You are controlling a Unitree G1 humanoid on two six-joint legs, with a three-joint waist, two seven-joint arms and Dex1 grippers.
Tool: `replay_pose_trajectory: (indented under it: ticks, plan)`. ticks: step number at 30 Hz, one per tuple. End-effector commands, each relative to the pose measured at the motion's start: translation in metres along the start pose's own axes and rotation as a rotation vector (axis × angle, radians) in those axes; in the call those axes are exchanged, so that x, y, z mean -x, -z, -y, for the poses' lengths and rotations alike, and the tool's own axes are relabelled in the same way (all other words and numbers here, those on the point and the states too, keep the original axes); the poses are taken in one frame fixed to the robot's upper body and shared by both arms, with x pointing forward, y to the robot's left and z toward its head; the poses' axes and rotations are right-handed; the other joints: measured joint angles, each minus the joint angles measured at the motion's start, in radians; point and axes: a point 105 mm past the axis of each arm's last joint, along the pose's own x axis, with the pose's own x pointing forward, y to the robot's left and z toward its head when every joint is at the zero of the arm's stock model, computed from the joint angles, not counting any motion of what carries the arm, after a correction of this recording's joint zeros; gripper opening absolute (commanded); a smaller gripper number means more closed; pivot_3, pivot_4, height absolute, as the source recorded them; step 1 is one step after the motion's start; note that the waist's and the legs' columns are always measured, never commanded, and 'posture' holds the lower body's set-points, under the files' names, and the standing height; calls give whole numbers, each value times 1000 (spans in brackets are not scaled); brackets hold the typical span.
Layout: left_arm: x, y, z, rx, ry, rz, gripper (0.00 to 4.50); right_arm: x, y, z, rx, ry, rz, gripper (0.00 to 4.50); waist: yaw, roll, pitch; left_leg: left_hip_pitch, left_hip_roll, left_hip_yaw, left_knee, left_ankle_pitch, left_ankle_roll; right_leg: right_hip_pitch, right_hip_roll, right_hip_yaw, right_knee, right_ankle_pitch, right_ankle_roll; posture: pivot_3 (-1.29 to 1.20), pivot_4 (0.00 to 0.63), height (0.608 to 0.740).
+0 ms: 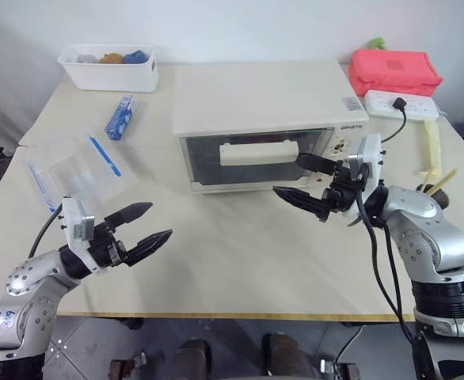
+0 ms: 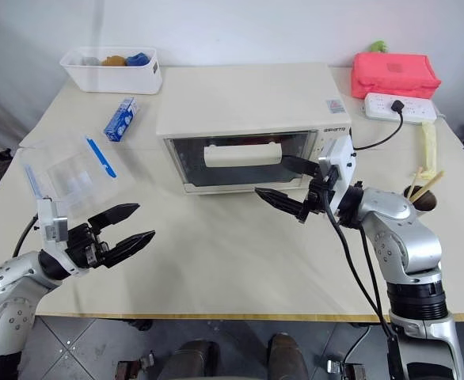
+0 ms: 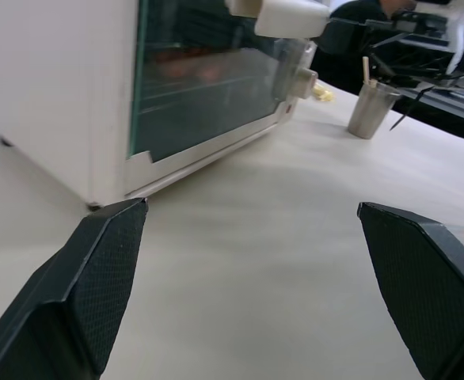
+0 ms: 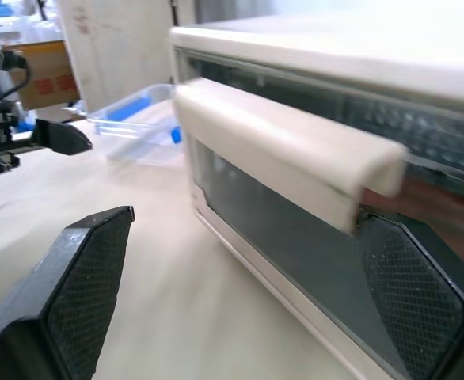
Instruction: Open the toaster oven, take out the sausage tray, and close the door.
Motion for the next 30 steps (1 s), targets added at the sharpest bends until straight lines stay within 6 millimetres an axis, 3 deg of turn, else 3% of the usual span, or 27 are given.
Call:
replay_pose_trajectory:
  ticks: [1,4,8,11,14,17,21,26,27,30]
  plan:
    - [0,-12,2,-27,2,38,4500,-3,-19,-9,44,-56,58,4461,0,0,0,0,0,0,0,0,0,0,0,0,0,0,0,0,150,740]
    - [2,-15,-2,-28,-15,47,4500,-4,-24,-19,65,-109,86,4461,-2,0,0,0,0,0,-1,0,0,0,0,0,0,0,0,0,150,740]
    - [11,-18,-12,0,-63,52,4500,5,-8,-38,128,-226,4,4461,-6,0,0,0,0,-1,-4,0,0,0,1,-1,1,0,0,0,150,740]
    - [12,-26,-18,1,-72,83,4500,10,4,-39,173,-240,-36,4461,-9,0,0,0,1,0,-5,0,0,0,1,-2,1,0,0,0,150,740]
    - [10,-39,-24,33,-70,150,3913,12,8,-36,185,-228,-32,4500,-7,0,0,0,0,0,-3,0,0,0,2,-2,1,0,0,0,150,740]
    - [7,-47,-32,-4,-103,181,3012,12,10,-35,210,-226,-31,4500,-7,0,0,0,1,0,-1,0,0,0,1,-2,1,0,0,0,150,740]
    - [-10,-61,-50,-36,-151,235,1796,12,11,-35,232,-229,-25,4500,-3,-1,0,0,0,0,1,0,0,0,1,-2,1,0,0,0,150,740]
    - [-45,-52,-48,-44,-42,170,216,12,14,-38,247,-236,-28,4500,-6,-1,0,0,-5,-1,1,0,0,0,0,-2,2,0,1,0,150,740]
    - [-51,-49,-45,-36,-8,158,24,12,14,-38,248,-235,-28,4500,-7,-1,0,0,-5,-1,1,0,0,0,0,-2,3,1,1,0,150,740]
    - [-71,-42,-46,-76,22,133,24,11,14,-38,250,-233,-24,4500,-6,-1,1,0,-5,0,-1,0,0,0,1,-3,3,1,1,0,150,740]
